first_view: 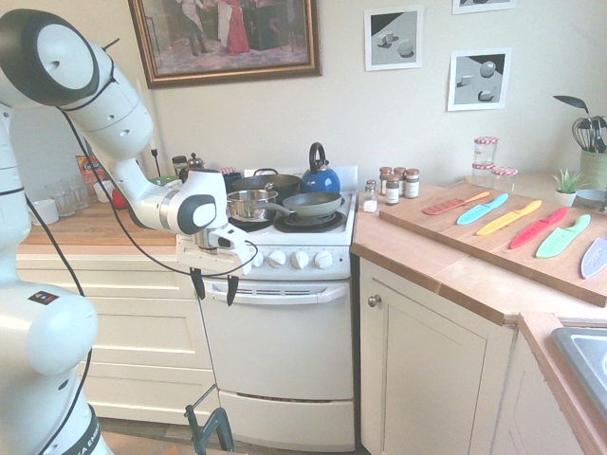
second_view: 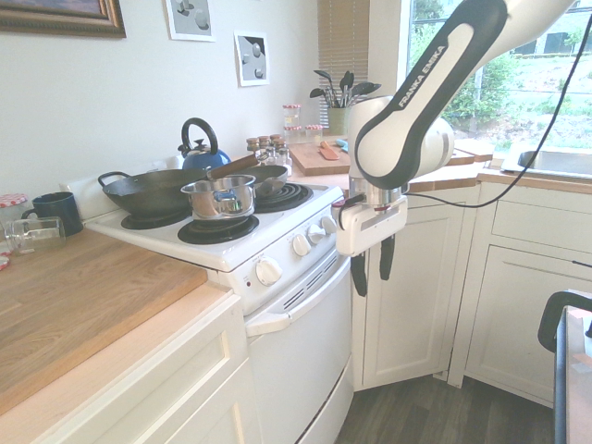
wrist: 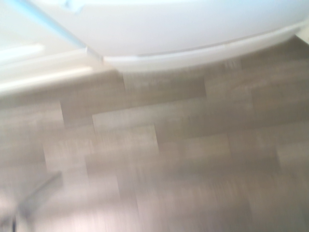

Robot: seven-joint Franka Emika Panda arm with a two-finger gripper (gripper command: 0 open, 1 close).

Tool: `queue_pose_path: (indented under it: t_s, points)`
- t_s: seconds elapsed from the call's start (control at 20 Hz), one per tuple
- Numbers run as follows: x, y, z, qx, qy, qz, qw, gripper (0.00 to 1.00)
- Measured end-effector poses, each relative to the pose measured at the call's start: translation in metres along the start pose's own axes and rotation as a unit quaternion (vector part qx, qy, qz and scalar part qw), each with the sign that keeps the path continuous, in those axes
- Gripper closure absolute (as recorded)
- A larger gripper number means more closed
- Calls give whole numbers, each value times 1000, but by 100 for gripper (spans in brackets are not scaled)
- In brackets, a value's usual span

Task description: Open the oven

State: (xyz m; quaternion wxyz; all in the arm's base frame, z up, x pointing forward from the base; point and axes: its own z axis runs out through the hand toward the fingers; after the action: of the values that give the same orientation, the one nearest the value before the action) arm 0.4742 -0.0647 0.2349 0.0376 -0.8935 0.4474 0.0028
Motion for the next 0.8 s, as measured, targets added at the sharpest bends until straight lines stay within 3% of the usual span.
queue_pose_path:
  t_s: [0.25, 0.5, 0.8]
  points:
    - [23, -15, 23, 21, 29, -61, 997, 0]
    - [44, -36, 0, 37, 69, -116, 990, 0]
    - [51, -49, 31, 1, 51, -210, 976, 0]
